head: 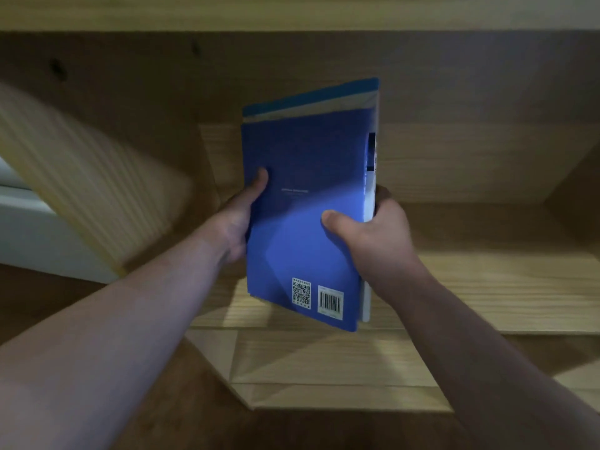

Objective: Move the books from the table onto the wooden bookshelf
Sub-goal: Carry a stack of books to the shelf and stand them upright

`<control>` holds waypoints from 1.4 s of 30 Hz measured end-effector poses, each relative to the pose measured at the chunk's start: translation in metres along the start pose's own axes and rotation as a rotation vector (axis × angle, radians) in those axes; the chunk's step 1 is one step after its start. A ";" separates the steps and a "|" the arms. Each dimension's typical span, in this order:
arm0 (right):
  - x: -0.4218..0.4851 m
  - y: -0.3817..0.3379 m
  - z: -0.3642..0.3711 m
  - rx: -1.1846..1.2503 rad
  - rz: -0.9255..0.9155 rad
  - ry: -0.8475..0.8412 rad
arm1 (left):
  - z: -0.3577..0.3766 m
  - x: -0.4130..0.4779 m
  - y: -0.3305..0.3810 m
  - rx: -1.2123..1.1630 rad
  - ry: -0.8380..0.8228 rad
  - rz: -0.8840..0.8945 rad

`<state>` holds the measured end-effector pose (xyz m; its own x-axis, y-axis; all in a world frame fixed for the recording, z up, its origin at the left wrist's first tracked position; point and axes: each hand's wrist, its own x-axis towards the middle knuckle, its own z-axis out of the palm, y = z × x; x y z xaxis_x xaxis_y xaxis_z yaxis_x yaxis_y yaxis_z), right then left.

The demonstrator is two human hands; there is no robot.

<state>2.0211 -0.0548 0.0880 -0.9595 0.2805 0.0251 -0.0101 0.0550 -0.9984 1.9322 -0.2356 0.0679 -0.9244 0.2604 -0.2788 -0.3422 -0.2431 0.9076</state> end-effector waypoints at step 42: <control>0.023 0.110 0.082 -0.282 -0.175 -0.323 | -0.040 -0.025 -0.047 0.098 0.454 0.305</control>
<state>1.9752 -0.1207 -0.0250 -0.9892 -0.0663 0.1303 -0.1453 0.3459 -0.9269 1.9647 -0.2679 0.0194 -0.9663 -0.2424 -0.0866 -0.0506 -0.1509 0.9873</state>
